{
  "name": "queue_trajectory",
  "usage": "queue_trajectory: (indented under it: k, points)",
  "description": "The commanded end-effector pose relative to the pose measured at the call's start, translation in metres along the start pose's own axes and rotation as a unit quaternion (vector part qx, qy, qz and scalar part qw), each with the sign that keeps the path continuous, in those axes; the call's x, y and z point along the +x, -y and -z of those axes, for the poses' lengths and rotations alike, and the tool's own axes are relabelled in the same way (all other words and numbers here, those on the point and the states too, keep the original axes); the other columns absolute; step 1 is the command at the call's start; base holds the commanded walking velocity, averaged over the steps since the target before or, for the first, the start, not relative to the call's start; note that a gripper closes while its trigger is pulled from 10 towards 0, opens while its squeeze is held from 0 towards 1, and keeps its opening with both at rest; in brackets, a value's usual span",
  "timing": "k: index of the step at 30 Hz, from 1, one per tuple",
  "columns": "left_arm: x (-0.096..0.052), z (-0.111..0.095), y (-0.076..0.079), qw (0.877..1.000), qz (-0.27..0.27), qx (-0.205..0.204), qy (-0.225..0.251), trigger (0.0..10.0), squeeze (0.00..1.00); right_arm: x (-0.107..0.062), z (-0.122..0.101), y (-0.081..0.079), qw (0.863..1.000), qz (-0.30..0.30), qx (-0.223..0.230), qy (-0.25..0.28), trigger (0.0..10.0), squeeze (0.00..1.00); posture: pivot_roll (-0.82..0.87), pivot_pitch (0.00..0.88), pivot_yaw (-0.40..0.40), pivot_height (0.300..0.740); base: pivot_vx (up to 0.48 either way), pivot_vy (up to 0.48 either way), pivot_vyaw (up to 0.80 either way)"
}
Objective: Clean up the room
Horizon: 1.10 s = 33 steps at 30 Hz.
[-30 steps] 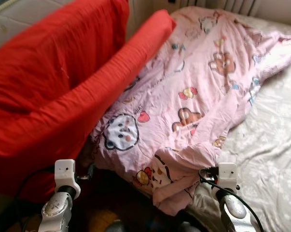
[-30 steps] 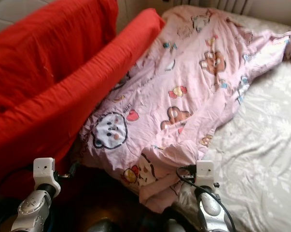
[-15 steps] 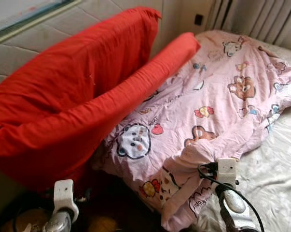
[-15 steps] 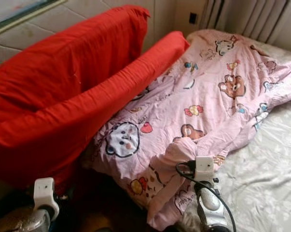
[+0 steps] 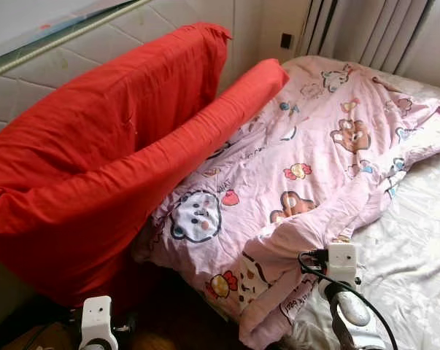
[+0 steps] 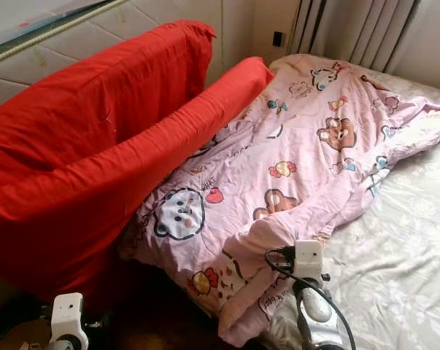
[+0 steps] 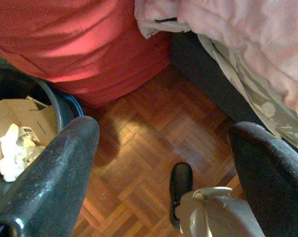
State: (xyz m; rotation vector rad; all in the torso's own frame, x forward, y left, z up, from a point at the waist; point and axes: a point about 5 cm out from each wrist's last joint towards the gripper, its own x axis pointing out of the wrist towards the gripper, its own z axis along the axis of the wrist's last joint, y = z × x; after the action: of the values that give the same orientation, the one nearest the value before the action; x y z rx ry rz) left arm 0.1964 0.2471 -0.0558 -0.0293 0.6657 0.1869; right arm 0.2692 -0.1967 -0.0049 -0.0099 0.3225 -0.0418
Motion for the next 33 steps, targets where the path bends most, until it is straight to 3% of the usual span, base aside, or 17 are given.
queue_trajectory:
  k: [1, 27, 33]
  points:
    - [-0.005, 0.014, -0.004, 1.0, -0.004, 0.0, -0.027, 10.0, 0.0, -0.003, 0.005, 0.0, 1.0, 0.004, 0.001, -0.009, 10.0, 0.0, 0.04, 0.122, 0.028, 0.74, 0.0, 0.0, 0.0]
    - [-0.013, 0.031, -0.019, 0.997, -0.011, 0.001, -0.078, 10.0, 0.0, -0.002, 0.002, 0.001, 1.0, 0.024, 0.005, 0.004, 10.0, 0.0, 0.03, 0.1, 0.046, 0.74, 0.0, 0.0, 0.0]
    - [-0.012, 0.031, -0.016, 0.997, -0.008, 0.003, -0.08, 10.0, 0.0, -0.001, -0.001, 0.002, 0.999, 0.035, 0.007, 0.016, 10.0, 0.0, 0.03, 0.089, 0.049, 0.74, 0.0, 0.0, 0.0]
